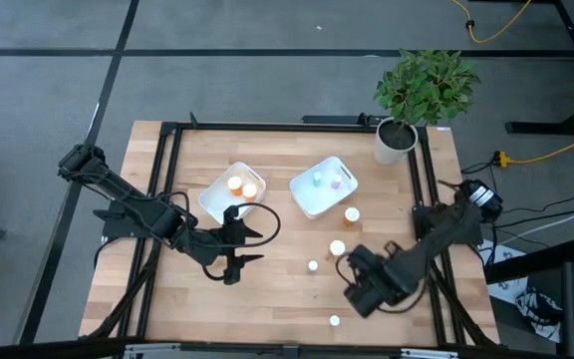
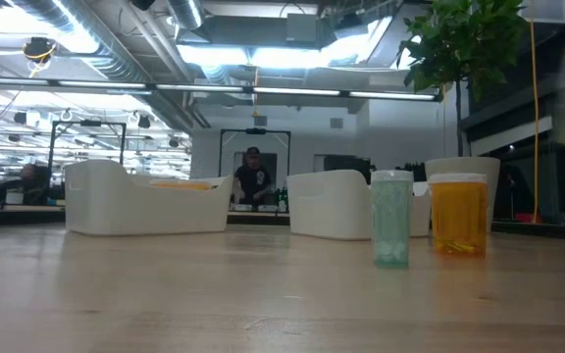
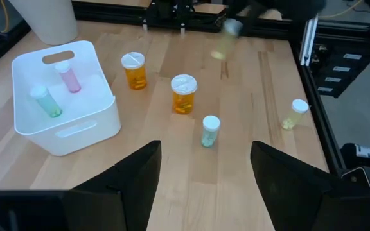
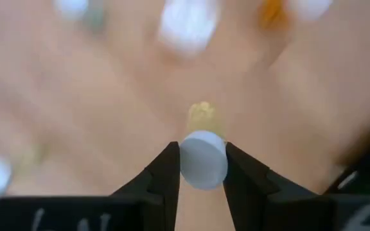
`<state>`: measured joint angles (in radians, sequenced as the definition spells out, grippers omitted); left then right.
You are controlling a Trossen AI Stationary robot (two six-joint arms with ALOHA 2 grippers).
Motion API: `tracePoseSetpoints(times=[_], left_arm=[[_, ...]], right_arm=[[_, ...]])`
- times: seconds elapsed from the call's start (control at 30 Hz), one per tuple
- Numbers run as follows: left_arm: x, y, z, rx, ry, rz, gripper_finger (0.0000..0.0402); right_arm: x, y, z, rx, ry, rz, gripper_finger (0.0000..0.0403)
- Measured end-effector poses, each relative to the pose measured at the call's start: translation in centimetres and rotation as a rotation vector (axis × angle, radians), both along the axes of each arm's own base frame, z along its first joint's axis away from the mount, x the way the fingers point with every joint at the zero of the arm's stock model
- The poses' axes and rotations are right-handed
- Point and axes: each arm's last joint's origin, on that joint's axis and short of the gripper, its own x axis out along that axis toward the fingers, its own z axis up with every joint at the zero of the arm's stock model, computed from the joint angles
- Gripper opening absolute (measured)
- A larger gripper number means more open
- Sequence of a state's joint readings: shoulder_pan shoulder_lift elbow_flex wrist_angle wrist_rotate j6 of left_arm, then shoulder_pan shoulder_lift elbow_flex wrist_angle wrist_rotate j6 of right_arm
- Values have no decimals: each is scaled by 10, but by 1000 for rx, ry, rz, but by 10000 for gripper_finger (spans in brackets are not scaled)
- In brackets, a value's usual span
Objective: Pick and place medicine bottles into bin by pill shape (circle, oval)
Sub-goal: Put the yellow tablet bottle into the right white bin
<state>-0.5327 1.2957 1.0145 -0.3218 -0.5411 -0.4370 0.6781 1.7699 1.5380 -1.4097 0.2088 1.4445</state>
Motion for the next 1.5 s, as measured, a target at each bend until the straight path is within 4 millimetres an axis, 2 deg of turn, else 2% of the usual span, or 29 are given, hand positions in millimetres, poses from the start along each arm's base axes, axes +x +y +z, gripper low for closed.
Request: tracePoseSetpoints(times=[0.13, 0.23, 0.47, 0.7, 0.87, 1.07, 1.3, 1.5], left_arm=[[0, 0, 0, 1, 0, 0, 234], [0, 0, 0, 2, 0, 0, 234], [0, 0, 0, 2, 1, 0, 234], [0, 0, 0, 4, 3, 0, 234], [-1, 1, -8, 15, 22, 1, 234], [-2, 2, -15, -2, 36, 16, 234], [-1, 1, -12, -19, 9, 16, 234], [-1, 1, -12, -19, 10, 17, 234]], right_arm=[[16, -29, 21, -166, -58, 5, 100], [31, -53, 29, -212, -67, 16, 100], [64, -114, 30, -218, -55, 50, 100], [80, -164, 28, -156, -33, 116, 100], [89, -191, 15, -72, -64, 173, 100], [83, -220, -16, -30, 1, 95, 100], [79, -240, -48, 13, -16, 77, 100], [80, -250, -60, 44, -76, 72, 100]])
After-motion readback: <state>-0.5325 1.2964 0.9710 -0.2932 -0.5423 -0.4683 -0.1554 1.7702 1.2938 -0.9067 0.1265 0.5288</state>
